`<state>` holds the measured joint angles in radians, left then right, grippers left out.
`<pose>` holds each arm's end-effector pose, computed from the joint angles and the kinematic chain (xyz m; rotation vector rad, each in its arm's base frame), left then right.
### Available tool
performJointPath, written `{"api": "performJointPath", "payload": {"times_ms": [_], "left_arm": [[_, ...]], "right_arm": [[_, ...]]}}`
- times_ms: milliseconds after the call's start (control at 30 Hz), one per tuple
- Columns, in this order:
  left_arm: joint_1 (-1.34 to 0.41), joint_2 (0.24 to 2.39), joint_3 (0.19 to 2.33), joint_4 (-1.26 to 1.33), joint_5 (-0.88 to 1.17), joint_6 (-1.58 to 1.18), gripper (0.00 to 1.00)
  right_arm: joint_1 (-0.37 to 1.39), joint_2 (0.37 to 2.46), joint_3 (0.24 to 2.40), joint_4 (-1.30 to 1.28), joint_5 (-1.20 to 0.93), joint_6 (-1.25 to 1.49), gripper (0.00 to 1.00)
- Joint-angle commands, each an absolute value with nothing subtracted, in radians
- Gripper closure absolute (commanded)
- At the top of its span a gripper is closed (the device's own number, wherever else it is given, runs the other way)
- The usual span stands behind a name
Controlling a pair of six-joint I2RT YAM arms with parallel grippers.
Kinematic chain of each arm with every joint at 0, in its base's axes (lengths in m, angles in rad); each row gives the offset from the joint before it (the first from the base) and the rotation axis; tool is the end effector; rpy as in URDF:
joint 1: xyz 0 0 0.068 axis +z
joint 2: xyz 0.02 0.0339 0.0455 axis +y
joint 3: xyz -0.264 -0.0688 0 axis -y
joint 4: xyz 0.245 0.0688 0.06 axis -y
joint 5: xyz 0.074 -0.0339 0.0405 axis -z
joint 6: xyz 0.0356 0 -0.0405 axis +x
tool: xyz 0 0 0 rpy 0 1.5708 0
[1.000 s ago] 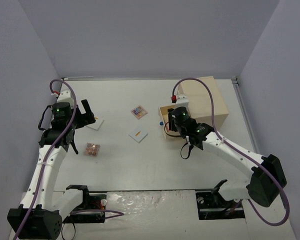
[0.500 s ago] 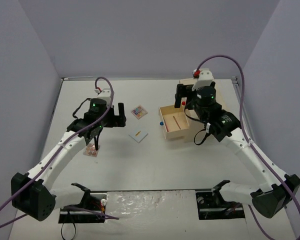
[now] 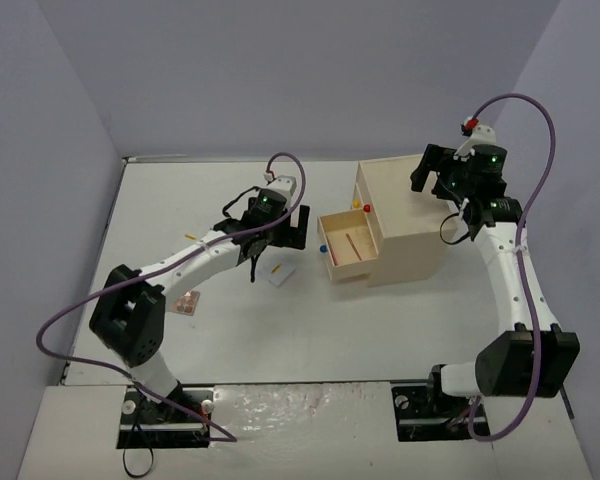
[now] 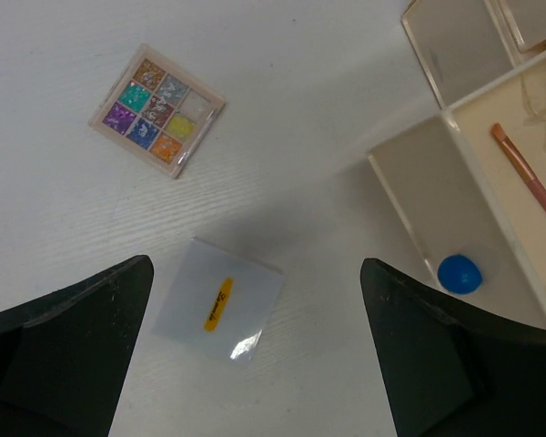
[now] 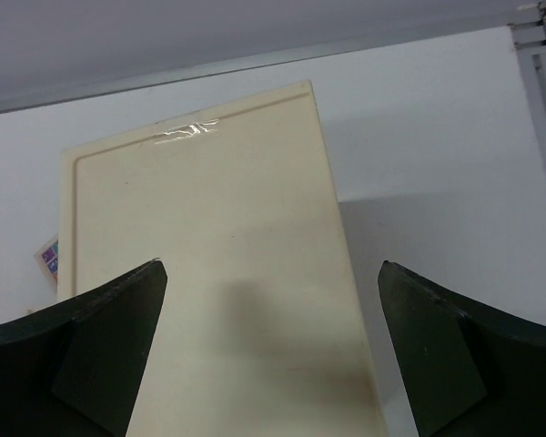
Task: Organize the makeup
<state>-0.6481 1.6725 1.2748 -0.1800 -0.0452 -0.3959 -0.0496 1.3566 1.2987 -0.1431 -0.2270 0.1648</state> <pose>0.3101 -0.2328 0.2767 0.2500 2.1864 -0.5514 0.3184 -0.0078 0.3955 0.0255 1.7751 0.2843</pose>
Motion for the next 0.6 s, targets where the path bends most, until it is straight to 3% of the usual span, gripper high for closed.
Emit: {"api": "performJointPath", "payload": {"times_ms": [0,567], "left_arm": [[-0.663,1.741,1.403,-0.066,-0.054,-0.373,0.03],[-0.719,1.965,1.618,0.037,0.0,-0.413,0.03]], "right_arm": [[-0.091,1.426,1.314,-0.045,-0.47,0.198,0.02],[-0.082,1.461,1.173,0.039,-0.572,0.266,0.03]]}}
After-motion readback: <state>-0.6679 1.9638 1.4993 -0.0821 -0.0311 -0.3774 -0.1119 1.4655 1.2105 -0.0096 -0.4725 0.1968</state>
